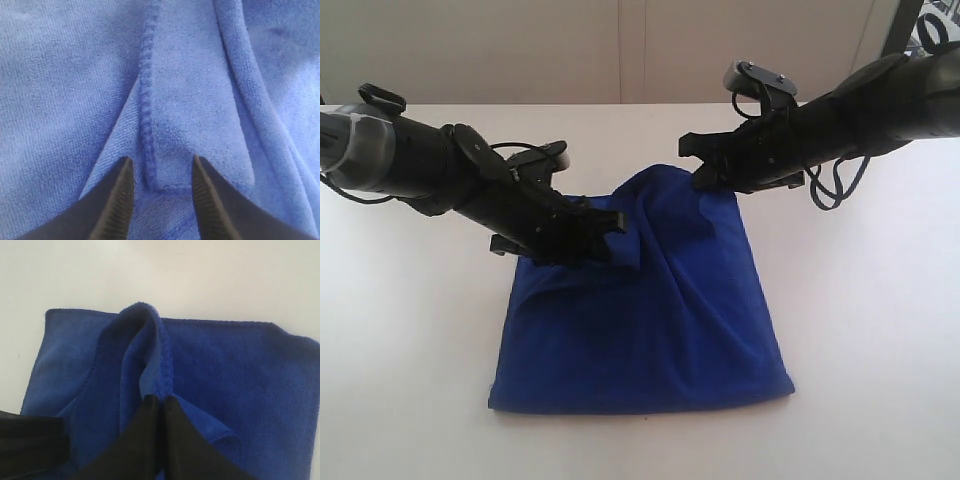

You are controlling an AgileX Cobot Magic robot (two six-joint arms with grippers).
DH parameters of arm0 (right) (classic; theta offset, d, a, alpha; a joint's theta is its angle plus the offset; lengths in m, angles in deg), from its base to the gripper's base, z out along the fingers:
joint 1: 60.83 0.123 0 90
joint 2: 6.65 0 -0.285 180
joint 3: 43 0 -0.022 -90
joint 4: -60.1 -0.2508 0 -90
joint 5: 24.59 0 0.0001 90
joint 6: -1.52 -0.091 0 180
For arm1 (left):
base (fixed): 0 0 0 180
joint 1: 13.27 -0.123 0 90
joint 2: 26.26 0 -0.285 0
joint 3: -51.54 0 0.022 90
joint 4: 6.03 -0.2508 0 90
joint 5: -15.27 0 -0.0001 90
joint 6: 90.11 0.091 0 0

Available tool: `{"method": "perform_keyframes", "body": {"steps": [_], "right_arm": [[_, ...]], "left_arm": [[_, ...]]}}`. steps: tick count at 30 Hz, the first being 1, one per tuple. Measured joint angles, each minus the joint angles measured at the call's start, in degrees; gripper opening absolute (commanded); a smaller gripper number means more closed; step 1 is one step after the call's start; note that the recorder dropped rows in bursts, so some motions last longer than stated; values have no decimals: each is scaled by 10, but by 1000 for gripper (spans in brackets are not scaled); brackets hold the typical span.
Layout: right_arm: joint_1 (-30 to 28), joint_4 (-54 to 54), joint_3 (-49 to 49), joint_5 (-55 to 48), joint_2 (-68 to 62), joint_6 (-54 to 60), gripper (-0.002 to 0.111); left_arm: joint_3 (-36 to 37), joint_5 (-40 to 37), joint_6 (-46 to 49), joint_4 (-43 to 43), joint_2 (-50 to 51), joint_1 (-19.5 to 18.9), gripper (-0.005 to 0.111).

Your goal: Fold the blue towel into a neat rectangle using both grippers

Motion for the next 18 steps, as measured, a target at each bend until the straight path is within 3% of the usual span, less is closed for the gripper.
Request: {"method": "perform_keyframes", "body": {"steps": [18], "right_arm": [[0,0,0,0,0,0,0]], "left_arm": [[0,9,43,56,11,15,44]]}}
